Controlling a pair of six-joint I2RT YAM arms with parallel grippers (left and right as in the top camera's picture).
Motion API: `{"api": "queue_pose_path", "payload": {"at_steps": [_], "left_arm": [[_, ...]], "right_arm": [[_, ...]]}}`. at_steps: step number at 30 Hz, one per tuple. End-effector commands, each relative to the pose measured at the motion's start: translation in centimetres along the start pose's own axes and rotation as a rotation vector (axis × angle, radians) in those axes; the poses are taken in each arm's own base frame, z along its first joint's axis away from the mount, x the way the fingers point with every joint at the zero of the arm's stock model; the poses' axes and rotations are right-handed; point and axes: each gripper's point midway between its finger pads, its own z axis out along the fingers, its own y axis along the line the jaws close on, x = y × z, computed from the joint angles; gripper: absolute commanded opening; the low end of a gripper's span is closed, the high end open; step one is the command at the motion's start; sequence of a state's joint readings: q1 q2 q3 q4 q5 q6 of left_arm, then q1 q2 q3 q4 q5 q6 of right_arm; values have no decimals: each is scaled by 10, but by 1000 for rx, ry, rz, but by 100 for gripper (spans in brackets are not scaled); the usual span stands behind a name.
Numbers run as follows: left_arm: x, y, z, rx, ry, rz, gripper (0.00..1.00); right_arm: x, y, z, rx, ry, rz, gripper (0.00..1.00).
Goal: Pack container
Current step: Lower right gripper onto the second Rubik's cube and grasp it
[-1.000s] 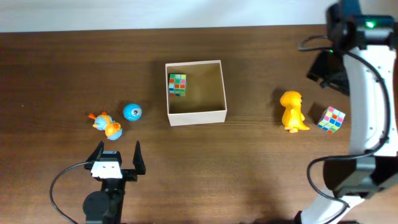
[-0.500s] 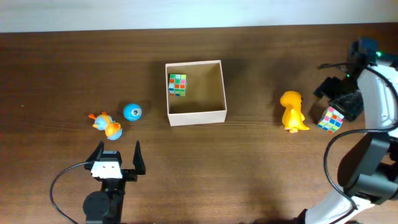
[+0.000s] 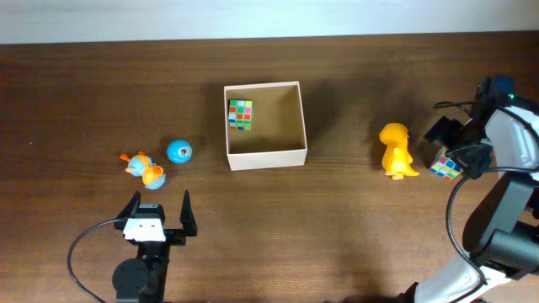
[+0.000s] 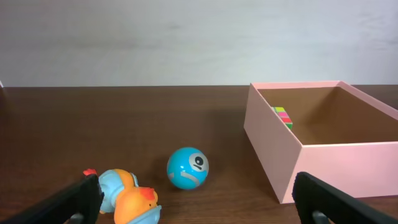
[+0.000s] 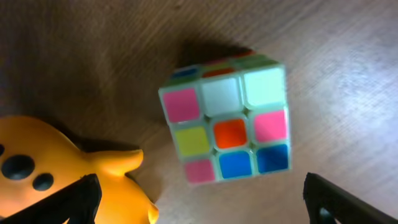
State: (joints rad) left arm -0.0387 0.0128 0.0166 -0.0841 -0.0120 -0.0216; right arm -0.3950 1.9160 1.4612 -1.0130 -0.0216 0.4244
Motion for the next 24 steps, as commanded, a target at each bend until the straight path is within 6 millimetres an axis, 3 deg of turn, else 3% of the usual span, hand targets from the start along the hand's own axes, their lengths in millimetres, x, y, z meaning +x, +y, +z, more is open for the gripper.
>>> {"api": "queue_pose_path", "payload": {"at_steps": [1, 13, 18, 24], "left_arm": [[1, 2, 0, -9, -2, 15, 99], [1, 2, 0, -9, -2, 15, 99], [1, 2, 0, -9, -2, 15, 99], [1, 2, 0, -9, -2, 15, 99]], "right_arm": [[-2, 0, 5, -13, -10, -20, 98], [-28, -6, 7, -18, -100, 4, 98], [-27, -6, 13, -21, -107, 7, 98], [-20, -10, 35, -14, -88, 11, 98]]}}
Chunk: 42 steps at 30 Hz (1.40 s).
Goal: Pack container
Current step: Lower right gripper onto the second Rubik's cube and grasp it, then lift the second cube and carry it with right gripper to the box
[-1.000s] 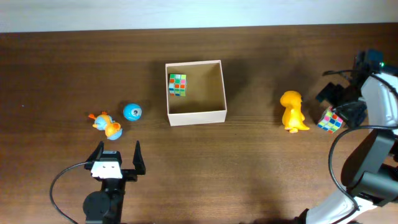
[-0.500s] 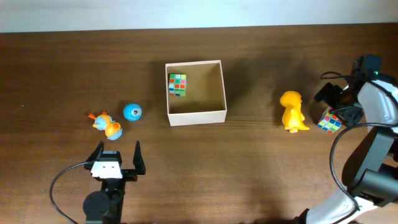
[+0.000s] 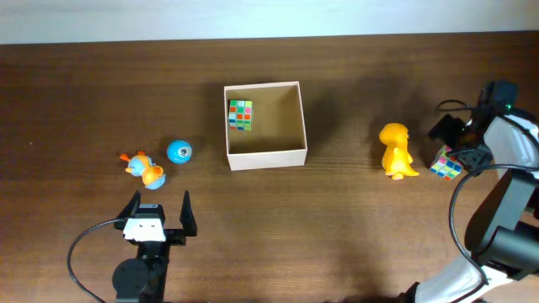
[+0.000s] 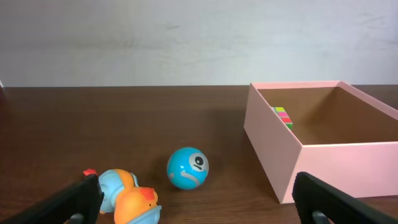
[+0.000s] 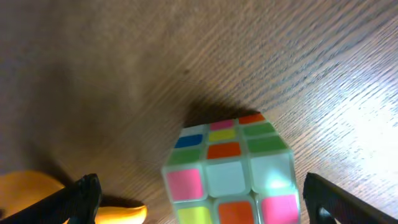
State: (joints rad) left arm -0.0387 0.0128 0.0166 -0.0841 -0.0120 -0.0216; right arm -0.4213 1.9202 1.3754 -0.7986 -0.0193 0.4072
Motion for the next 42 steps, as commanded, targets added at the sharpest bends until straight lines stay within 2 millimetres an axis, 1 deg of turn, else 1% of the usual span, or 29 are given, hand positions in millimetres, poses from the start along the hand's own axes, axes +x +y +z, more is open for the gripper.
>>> {"api": "queue_pose_path", "payload": {"at_steps": [1, 9, 10, 20, 24, 27, 28, 30, 36, 42], "left_arm": [[1, 2, 0, -9, -2, 15, 99], [1, 2, 0, -9, -2, 15, 99], [1, 2, 0, -9, -2, 15, 99], [1, 2, 0, -9, -2, 15, 99], [1, 2, 0, -9, -2, 15, 99], [1, 2, 0, -9, -2, 15, 99], [1, 2, 0, -9, -2, 15, 99], [1, 2, 0, -9, -2, 15, 99], [1, 2, 0, -9, -2, 15, 99], [1, 2, 0, -9, -2, 15, 99]], "right_arm": [[9, -10, 16, 32, 31, 4, 98], [11, -11, 31, 36, 43, 4, 96], [11, -11, 32, 36, 44, 4, 94], [7, -9, 34, 30, 28, 3, 84], [7, -9, 34, 30, 28, 3, 74], [7, -9, 34, 30, 29, 3, 64], [7, -9, 34, 31, 29, 3, 63], [7, -9, 34, 27, 31, 3, 62], [8, 3, 31, -34, 47, -1, 60], [4, 16, 19, -91, 66, -3, 55]]}}
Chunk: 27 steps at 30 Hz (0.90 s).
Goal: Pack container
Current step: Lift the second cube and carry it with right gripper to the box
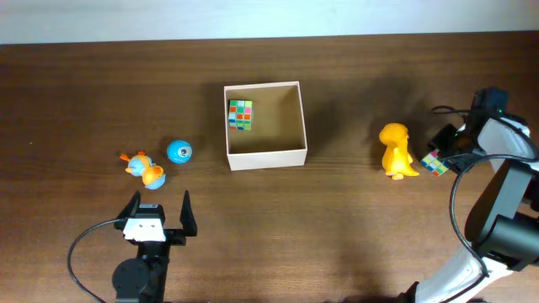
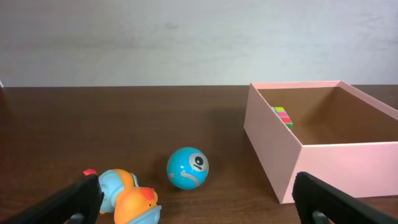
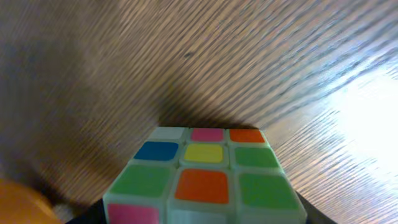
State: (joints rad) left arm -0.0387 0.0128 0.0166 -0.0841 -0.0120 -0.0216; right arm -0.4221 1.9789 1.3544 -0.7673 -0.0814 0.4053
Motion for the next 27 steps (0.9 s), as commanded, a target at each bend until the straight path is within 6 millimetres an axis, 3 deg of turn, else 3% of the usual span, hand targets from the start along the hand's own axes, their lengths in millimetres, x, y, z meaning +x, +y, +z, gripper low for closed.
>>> {"api": "queue_pose_path", "payload": {"at_steps": [1, 10, 13, 17, 21, 27], "left_arm": [[1, 2, 0, -9, -2, 15, 99], [1, 2, 0, -9, -2, 15, 99], [1, 2, 0, -9, -2, 15, 99], [1, 2, 0, -9, -2, 15, 99], [1, 2, 0, -9, -2, 15, 99], [1, 2, 0, -9, -2, 15, 99]], "right_arm": [[-10, 12, -10, -56, -3, -7, 53], [-22, 26, -40, -89, 0, -70, 53], [-24, 39, -53, -150, 8, -124, 53], [-23, 70, -80, -314, 26, -241, 53], [-16, 108, -119, -528, 33, -376, 53], [12, 164, -182, -893, 53, -556, 53]]}}
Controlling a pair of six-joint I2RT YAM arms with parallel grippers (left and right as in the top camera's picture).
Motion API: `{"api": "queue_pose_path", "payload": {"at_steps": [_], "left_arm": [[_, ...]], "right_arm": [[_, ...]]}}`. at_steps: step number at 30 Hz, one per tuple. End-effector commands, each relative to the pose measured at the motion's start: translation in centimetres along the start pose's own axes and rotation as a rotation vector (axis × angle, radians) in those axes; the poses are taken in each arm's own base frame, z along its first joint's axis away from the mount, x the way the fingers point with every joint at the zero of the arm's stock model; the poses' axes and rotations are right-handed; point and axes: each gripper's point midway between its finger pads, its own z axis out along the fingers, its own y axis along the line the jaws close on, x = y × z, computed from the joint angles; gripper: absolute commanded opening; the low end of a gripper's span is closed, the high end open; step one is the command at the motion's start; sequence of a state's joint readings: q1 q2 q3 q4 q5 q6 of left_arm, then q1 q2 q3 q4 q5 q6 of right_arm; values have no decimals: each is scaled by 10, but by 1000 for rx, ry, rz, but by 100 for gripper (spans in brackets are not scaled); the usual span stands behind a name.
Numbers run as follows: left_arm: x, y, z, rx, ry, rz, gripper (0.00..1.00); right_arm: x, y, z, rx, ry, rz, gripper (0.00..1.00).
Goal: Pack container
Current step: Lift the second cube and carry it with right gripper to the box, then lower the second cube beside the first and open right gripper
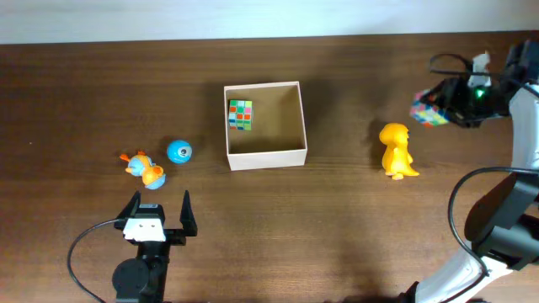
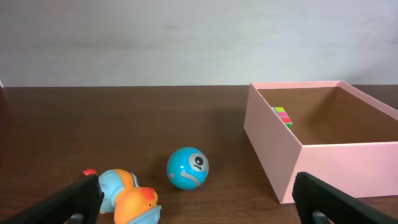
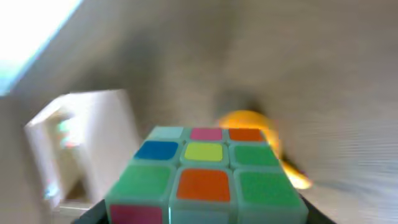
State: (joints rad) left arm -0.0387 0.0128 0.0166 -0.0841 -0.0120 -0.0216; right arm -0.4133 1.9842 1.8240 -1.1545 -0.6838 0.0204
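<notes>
A pink open box (image 1: 265, 126) stands at the table's middle with one colour cube (image 1: 241, 114) inside it, also seen as the cube's edge (image 2: 282, 116) in the left wrist view. My right gripper (image 1: 442, 105) is shut on a second colour cube (image 1: 428, 108), held above the table at the far right; it fills the right wrist view (image 3: 205, 180). A yellow dinosaur toy (image 1: 397, 151) stands below it. A blue ball (image 1: 178, 151) and an orange-and-blue duck toy (image 1: 146, 169) lie left of the box. My left gripper (image 1: 157, 212) rests open near the front edge.
The pale wall runs along the table's far edge (image 1: 269, 38). The right arm's base and cable (image 1: 497, 244) occupy the front right corner. The dinosaur (image 3: 249, 134) and the box (image 3: 81, 146) show blurred in the right wrist view.
My right gripper, shut on the cube at table level beside the dinosaur, now holds it lifted and farther back and left, above the dinosaur. The left arm is unmoved.
My right gripper hung open over the cube lying right of the dinosaur, then sat lower around it. By the last earlier moment it was shut on the cube on the table. Now the cube is raised. The left gripper, ball and duck stayed put.
</notes>
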Motion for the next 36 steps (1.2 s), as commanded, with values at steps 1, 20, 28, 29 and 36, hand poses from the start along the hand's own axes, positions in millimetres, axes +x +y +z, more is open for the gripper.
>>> {"api": "queue_pose_path", "payload": {"at_steps": [1, 20, 28, 29, 36], "left_arm": [[1, 2, 0, -9, -2, 15, 99], [1, 2, 0, -9, -2, 15, 99], [1, 2, 0, -9, -2, 15, 99], [1, 2, 0, -9, -2, 15, 99], [1, 2, 0, -9, -2, 15, 99]], "right_arm": [[-1, 72, -9, -316, -13, -172, 53], [84, 258, 114, -301, 106, -553, 53], [97, 260, 158, 167, -89, -607, 53], [98, 261, 162, 208, -115, -614, 53], [101, 255, 186, 331, -180, -620, 53]]}}
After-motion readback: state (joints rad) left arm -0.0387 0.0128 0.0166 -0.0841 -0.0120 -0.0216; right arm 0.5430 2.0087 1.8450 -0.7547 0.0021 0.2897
